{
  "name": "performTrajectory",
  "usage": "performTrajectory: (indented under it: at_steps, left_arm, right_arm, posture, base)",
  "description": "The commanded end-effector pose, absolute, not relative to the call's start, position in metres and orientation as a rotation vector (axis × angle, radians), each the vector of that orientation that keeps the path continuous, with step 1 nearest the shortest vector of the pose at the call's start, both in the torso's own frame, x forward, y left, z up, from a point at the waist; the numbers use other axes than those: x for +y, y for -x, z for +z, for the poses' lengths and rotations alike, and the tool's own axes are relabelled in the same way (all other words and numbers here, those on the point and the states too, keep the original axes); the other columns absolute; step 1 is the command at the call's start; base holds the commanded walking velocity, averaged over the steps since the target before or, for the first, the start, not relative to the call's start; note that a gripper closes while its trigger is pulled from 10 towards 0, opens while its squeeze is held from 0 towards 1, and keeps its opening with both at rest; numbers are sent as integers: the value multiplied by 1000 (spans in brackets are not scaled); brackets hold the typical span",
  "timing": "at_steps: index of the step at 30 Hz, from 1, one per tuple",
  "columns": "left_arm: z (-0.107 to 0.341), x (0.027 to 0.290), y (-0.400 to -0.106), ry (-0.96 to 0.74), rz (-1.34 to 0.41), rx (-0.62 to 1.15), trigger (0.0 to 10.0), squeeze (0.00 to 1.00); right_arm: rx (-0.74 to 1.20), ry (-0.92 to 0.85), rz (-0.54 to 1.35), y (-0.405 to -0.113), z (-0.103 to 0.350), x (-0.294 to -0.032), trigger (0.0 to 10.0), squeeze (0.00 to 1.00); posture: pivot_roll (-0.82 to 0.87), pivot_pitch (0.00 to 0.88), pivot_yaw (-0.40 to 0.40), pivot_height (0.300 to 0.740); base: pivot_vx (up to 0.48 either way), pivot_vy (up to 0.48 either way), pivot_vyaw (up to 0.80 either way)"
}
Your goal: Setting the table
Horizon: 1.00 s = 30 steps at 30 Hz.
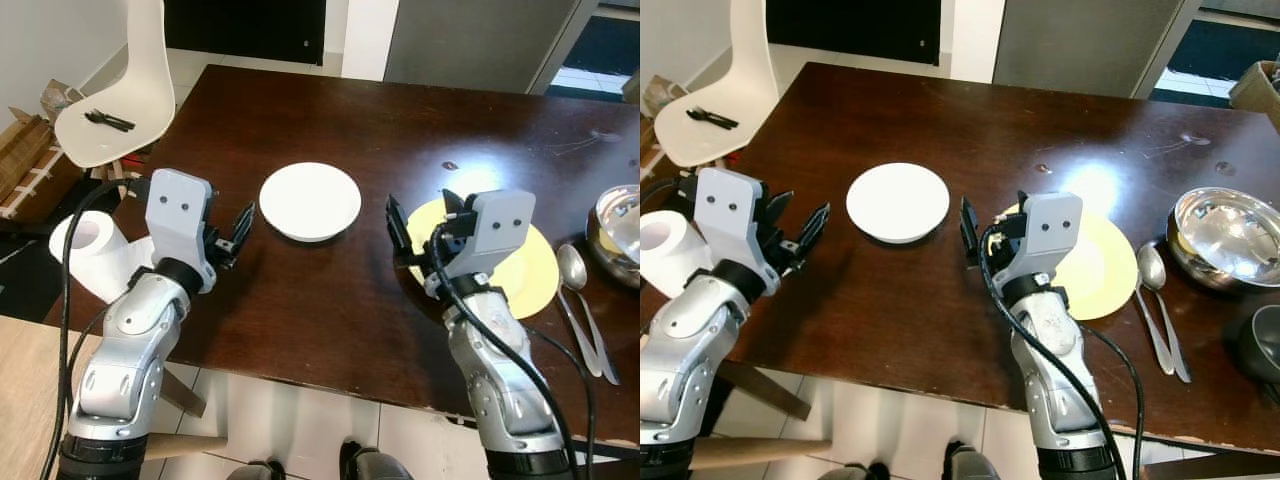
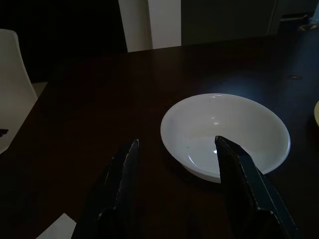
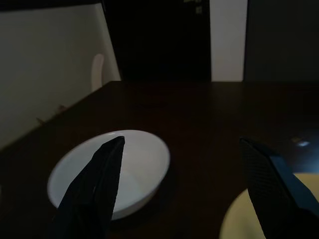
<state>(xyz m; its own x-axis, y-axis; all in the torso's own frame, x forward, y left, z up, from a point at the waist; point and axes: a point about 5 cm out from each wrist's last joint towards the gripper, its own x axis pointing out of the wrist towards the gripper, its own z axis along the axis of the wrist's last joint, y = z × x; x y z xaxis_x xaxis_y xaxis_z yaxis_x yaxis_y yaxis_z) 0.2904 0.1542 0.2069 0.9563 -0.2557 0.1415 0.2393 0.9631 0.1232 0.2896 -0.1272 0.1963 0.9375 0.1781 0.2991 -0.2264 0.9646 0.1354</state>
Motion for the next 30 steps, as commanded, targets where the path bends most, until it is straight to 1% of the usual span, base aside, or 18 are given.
performTrajectory:
  at_steps: [1, 4, 9, 30]
  left_arm:
    - [204, 153, -289, -117, -249, -143, 10000, 0]
    - [204, 153, -289, -121, -248, -144, 10000, 0]
    - [205, 152, -289, -110, -252, -151, 10000, 0]
    - [208, 150, -289, -140, -266, -166, 10000, 0]
  right_arm:
    - [-274, -245, 215, -288, 196, -125, 10000, 0]
    - [-269, -298, 208, -287, 196, -125, 10000, 0]
    - [-267, -333, 203, -287, 196, -125, 10000, 0]
    - [-292, -358, 194, -289, 204, -126, 10000, 0]
  posture:
    - [-89, 96, 57, 740]
    - [-89, 96, 57, 740]
    - [-89, 99, 60, 740]
    - [-82, 98, 72, 740]
  base:
    - [0, 0, 0]
    - [0, 0, 0]
    - [0, 0, 0]
    - [0, 0, 0]
